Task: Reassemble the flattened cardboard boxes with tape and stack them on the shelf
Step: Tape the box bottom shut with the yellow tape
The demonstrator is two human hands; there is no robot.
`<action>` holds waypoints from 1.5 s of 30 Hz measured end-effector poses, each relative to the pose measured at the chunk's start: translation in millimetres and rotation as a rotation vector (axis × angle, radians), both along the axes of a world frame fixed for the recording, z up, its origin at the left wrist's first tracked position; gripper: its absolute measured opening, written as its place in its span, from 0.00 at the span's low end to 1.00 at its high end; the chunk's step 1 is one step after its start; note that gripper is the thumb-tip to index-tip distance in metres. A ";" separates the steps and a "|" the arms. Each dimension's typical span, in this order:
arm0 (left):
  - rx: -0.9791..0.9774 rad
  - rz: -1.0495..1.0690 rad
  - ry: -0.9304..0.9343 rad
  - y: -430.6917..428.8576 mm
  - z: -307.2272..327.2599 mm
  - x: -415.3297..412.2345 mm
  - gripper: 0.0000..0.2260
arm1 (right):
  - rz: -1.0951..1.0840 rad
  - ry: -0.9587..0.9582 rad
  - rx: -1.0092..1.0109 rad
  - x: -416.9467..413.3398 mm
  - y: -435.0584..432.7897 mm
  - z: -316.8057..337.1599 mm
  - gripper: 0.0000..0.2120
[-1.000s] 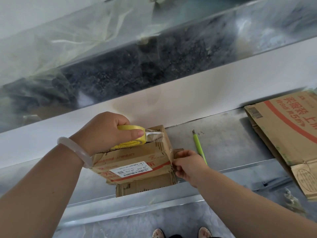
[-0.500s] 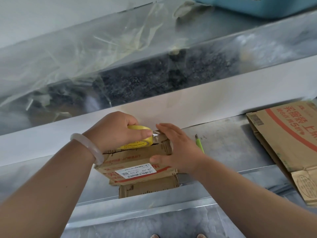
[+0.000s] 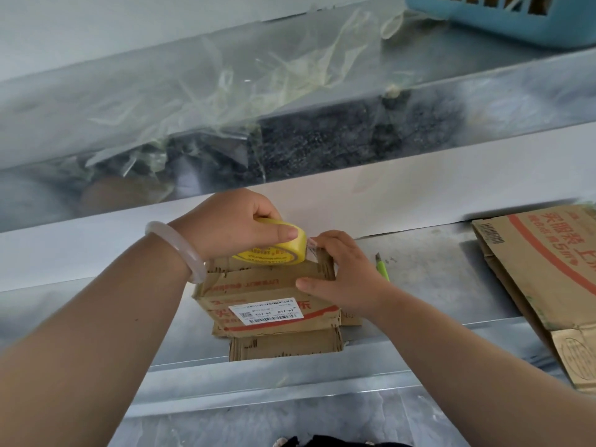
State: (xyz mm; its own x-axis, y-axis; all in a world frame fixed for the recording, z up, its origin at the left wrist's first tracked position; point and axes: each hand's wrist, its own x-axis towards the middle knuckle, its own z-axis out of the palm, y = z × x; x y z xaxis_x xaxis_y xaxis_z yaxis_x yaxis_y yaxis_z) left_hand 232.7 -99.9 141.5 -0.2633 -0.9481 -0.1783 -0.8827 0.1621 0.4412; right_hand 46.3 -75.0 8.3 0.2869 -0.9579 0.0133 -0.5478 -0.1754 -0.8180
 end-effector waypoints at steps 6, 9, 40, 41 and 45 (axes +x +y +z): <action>-0.020 -0.005 -0.040 0.2 1.6 -2.7 0.13 | -0.121 -0.102 -0.005 10.2 3.6 -1.6 0.20; -0.013 -0.020 -0.034 2.6 1.6 -1.6 0.13 | -0.123 -0.148 0.033 9.6 7.6 -1.7 0.21; -0.037 0.003 -0.088 22.6 6.2 41.7 0.07 | -0.099 -0.138 -0.043 0.8 13.4 -16.2 0.21; -0.055 0.009 -0.111 23.4 5.8 41.6 0.09 | -0.101 -0.144 -0.039 -0.1 12.9 -16.8 0.22; -0.247 0.069 -0.412 22.9 5.1 47.6 0.21 | -0.109 -0.146 -0.029 -3.1 11.2 -19.0 0.22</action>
State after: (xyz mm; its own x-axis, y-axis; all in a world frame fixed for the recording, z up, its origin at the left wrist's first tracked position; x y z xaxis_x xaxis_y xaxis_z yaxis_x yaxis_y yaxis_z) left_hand 280.3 -77.0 146.6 -0.1527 -0.9880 -0.0220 -0.9883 0.1526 0.0080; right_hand 43.3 -63.7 -10.6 0.1742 -0.9818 0.0756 -0.4403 -0.1464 -0.8858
